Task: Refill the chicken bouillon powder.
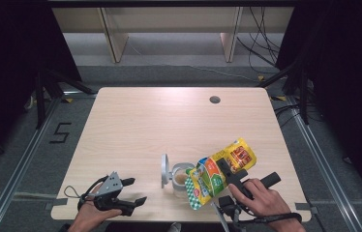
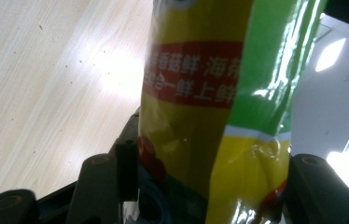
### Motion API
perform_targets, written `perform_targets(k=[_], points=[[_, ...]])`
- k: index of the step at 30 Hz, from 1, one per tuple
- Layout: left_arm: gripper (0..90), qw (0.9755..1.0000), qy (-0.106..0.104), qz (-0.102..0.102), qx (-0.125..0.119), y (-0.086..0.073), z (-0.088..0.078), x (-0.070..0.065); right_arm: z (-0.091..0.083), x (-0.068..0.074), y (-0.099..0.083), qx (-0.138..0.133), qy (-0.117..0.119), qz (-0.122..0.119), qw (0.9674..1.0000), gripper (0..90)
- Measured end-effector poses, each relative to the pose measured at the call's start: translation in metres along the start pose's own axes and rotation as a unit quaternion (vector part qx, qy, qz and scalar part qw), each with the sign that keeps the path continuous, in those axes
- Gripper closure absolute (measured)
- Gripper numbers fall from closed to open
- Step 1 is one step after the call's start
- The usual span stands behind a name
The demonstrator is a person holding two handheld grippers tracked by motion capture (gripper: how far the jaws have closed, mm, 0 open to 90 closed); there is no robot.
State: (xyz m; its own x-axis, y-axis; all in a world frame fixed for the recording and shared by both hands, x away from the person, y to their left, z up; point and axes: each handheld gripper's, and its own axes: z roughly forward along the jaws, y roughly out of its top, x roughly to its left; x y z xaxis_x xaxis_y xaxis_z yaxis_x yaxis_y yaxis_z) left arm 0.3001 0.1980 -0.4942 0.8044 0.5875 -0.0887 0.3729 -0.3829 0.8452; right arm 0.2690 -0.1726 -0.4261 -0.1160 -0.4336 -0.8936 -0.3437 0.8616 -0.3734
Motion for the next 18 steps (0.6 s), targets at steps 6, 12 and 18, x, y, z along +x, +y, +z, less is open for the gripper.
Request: perform_targets(k=[6,12,18], points=[[20.2,0.9999,-0.002,-0.014,-0.003,-0.0008,0.0009,-0.0015,0.0006,-0.0041,0.0005,-0.005,0.004,-0.030,0.9995,50.1],[20.2,1.0000,-0.001,0.000,0.001,0.0000,0.0000,-0.0002,0.0018,-0.0029,0.0014,-0.002,0.002,-0.020,0.9998,50.8],[20.2,1.0000,-0.001,0.001,0.001,0.0001,-0.0001,-0.0001,0.0013,-0.0039,0.0021,-0.002,0.004,-0.023,0.9997,51.6]])
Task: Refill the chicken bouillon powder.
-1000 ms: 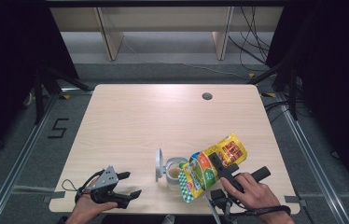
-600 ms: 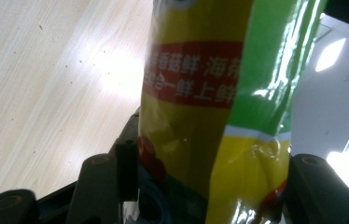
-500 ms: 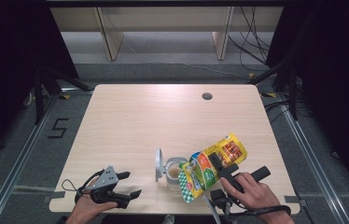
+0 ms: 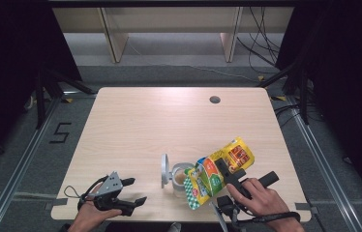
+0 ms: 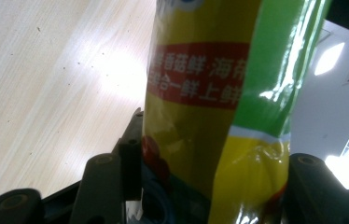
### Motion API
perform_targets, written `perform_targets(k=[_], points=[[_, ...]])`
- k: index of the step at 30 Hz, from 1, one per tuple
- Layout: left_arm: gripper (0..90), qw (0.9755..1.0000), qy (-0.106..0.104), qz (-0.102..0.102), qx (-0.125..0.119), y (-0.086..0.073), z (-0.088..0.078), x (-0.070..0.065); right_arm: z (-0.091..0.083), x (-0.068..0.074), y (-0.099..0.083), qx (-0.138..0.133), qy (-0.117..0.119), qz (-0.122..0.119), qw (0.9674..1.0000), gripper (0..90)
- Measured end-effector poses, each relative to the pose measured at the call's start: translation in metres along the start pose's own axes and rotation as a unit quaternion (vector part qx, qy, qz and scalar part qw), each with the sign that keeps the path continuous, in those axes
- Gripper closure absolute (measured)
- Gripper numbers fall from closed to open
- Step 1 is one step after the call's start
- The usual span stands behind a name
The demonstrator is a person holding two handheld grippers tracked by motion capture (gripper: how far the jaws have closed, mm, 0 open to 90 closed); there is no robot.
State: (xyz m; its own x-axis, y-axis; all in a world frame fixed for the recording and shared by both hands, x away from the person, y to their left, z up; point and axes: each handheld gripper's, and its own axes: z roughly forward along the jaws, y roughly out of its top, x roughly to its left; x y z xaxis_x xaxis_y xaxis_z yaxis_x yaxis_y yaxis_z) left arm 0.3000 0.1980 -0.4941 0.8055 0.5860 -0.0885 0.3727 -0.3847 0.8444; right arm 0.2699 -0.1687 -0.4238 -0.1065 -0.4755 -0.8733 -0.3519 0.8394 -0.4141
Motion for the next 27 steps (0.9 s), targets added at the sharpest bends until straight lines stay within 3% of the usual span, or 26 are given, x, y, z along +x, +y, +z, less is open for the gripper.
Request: perform_targets(k=[10,12,14,15,20,21,27], points=[[20.2,1.0000,-0.002,-0.001,-0.002,-0.0002,0.0004,0.0001,0.0012,0.0001,-0.0005,-0.006,-0.001,-0.001,1.0000,53.1],[20.2,0.9999,-0.002,-0.017,-0.002,-0.0008,0.0008,-0.0014,0.0007,0.0014,-0.0009,-0.003,-0.002,0.004,1.0000,53.2],[20.2,0.9999,-0.002,-0.013,-0.001,-0.0006,0.0006,-0.0011,0.0004,0.0014,-0.0010,-0.003,-0.003,0.004,1.0000,53.2],[20.2,1.0000,-0.002,-0.001,-0.003,-0.0002,0.0005,0.0001,0.0002,0.0015,-0.0011,-0.003,-0.003,0.005,1.0000,53.2],[20.2,1.0000,-0.002,-0.002,-0.002,-0.0003,0.0007,0.0000,-0.0006,0.0005,-0.0015,-0.002,-0.001,-0.001,1.0000,53.2],[20.2,0.9999,-0.003,-0.013,0.000,-0.0006,0.0006,-0.0011,-0.0006,0.0004,-0.0016,-0.003,-0.001,-0.001,1.0000,53.2],[20.2,0.9998,0.001,-0.018,-0.007,-0.0012,0.0021,-0.0018,-0.0005,0.0011,-0.0009,-0.003,-0.004,0.000,1.0000,53.3]])
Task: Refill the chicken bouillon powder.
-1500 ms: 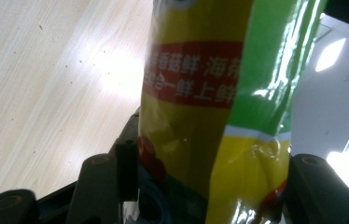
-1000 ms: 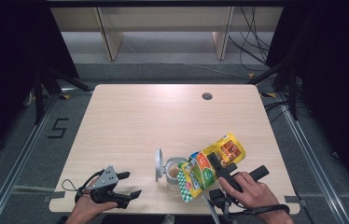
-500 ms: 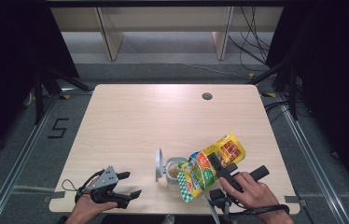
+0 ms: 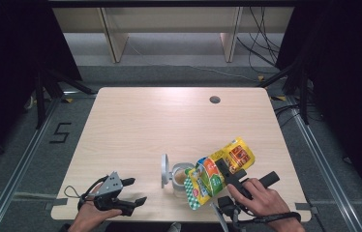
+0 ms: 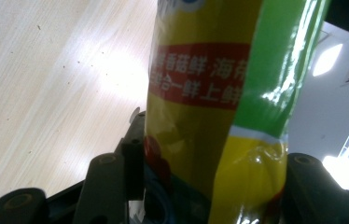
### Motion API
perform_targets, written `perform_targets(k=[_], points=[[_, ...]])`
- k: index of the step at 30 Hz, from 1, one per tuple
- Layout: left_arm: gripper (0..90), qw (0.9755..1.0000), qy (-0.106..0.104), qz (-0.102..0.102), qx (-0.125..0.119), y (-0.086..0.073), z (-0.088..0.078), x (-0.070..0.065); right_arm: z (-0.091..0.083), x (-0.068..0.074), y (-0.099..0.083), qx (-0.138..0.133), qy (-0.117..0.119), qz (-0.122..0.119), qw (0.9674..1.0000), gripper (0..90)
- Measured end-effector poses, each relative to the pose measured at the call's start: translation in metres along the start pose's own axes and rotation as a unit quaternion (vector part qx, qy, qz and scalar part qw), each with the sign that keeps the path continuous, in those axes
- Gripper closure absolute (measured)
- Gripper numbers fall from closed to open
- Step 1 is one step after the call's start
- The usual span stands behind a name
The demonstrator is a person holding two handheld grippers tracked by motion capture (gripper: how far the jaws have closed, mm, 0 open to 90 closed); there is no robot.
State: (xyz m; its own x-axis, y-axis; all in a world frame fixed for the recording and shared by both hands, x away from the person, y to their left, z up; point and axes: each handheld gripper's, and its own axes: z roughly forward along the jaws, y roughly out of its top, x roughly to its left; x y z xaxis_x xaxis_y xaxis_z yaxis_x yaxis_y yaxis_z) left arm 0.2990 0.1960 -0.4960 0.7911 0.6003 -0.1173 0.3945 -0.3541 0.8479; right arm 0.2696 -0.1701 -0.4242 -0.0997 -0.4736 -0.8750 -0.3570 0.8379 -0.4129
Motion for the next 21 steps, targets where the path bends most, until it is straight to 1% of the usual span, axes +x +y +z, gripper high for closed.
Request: perform_targets(k=[1,2,3,5,6,7,11,12,14,16,19,20,21], points=[[20.2,1.0000,-0.005,0.002,0.008,0.0006,-0.0013,0.0005,0.0003,-0.0006,0.0003,0.000,0.000,-0.002,1.0000,53.4],[20.2,1.0000,-0.005,0.002,0.008,0.0006,-0.0013,0.0005,0.0003,-0.0009,0.0005,0.000,0.000,-0.003,1.0000,53.4],[20.2,0.9998,-0.001,0.017,0.007,0.0012,-0.0019,0.0018,0.0004,-0.0011,0.0006,-0.001,0.000,-0.004,1.0000,53.4],[20.2,0.9998,-0.001,0.017,0.007,0.0013,-0.0019,0.0019,0.0005,-0.0012,0.0006,-0.001,0.000,-0.004,1.0000,53.4],[20.2,1.0000,-0.001,0.004,0.007,0.0006,-0.0018,0.0007,0.0005,-0.0014,0.0006,0.000,-0.001,-0.005,1.0000,53.5],[20.2,0.9998,-0.001,0.018,0.006,0.0012,-0.0020,0.0021,0.0004,-0.0015,0.0006,0.000,0.000,-0.005,1.0000,53.4],[20.2,0.9998,-0.003,0.017,0.005,0.0012,-0.0017,0.0020,0.0000,-0.0011,0.0007,-0.001,-0.001,-0.004,1.0000,53.5],[20.2,0.9998,-0.003,0.017,0.005,0.0011,-0.0017,0.0020,0.0004,-0.0023,0.0008,-0.004,-0.003,-0.010,0.9999,53.5],[20.2,0.9998,-0.002,0.017,0.004,0.0011,-0.0017,0.0021,0.0001,-0.0027,0.0007,-0.004,-0.002,-0.011,0.9999,53.5],[20.2,0.9998,-0.002,0.017,0.004,0.0012,-0.0017,0.0020,-0.0006,-0.0027,0.0005,-0.001,-0.002,-0.007,1.0000,53.5],[20.2,0.9998,-0.001,0.017,0.006,0.0013,-0.0020,0.0020,-0.0006,-0.0035,0.0004,-0.002,-0.005,-0.009,1.0000,53.5],[20.2,0.9998,-0.001,0.018,0.005,0.0012,-0.0020,0.0020,-0.0006,-0.0039,0.0005,-0.001,-0.004,-0.010,0.9999,53.5],[20.2,0.9998,-0.001,0.018,0.005,0.0012,-0.0020,0.0020,-0.0014,-0.0054,0.0000,0.001,-0.004,-0.019,0.9998,53.6]])
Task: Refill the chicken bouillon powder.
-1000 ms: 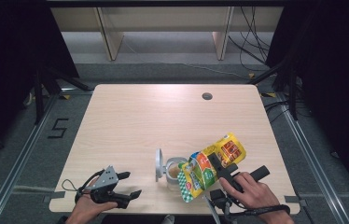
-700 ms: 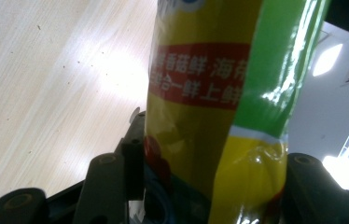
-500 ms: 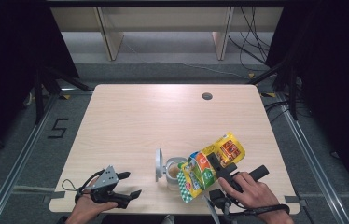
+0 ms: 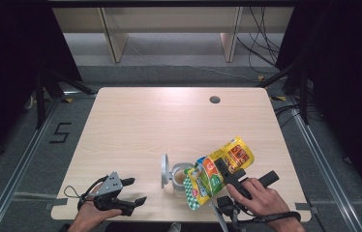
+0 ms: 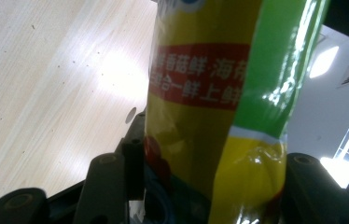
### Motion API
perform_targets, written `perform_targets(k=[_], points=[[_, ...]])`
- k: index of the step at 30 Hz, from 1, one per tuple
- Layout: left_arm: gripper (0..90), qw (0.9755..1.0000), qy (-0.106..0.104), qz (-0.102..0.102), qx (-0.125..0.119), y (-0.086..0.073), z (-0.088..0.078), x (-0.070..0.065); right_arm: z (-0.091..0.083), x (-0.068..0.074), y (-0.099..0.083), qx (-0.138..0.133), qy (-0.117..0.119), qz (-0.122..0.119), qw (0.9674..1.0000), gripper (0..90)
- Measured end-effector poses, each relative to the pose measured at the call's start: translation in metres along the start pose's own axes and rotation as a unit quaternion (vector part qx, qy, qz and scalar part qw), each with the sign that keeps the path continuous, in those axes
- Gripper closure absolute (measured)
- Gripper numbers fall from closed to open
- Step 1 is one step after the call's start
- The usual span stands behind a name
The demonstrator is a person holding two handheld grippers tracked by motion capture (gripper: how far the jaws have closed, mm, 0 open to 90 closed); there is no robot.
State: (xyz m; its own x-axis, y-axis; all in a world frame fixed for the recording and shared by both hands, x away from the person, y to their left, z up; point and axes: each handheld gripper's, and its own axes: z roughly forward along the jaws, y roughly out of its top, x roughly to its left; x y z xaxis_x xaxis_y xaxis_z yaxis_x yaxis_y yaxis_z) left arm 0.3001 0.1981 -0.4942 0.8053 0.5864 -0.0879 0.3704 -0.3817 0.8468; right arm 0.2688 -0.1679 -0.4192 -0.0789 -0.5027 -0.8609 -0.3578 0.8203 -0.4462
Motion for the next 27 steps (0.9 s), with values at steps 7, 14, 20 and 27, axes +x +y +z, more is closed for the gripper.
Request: perform_targets(k=[7,14,20,27], points=[[20.2,1.0000,-0.001,0.000,0.000,0.0000,0.0002,0.0000,-0.0003,-0.0004,-0.0003,0.001,0.000,-0.005,1.0000,53.6],[20.2,1.0000,-0.001,0.000,0.000,0.0000,0.0002,-0.0001,-0.0002,0.0002,-0.0002,-0.002,0.001,-0.006,1.0000,53.6],[20.2,1.0000,-0.001,0.000,0.000,0.0000,0.0002,0.0000,0.0001,-0.0008,0.0001,-0.002,0.002,-0.010,1.0000,53.6],[20.2,1.0000,-0.002,0.000,0.001,0.0001,-0.0001,0.0000,-0.0008,-0.0020,0.0026,-0.007,0.001,-0.011,0.9999,53.7]])
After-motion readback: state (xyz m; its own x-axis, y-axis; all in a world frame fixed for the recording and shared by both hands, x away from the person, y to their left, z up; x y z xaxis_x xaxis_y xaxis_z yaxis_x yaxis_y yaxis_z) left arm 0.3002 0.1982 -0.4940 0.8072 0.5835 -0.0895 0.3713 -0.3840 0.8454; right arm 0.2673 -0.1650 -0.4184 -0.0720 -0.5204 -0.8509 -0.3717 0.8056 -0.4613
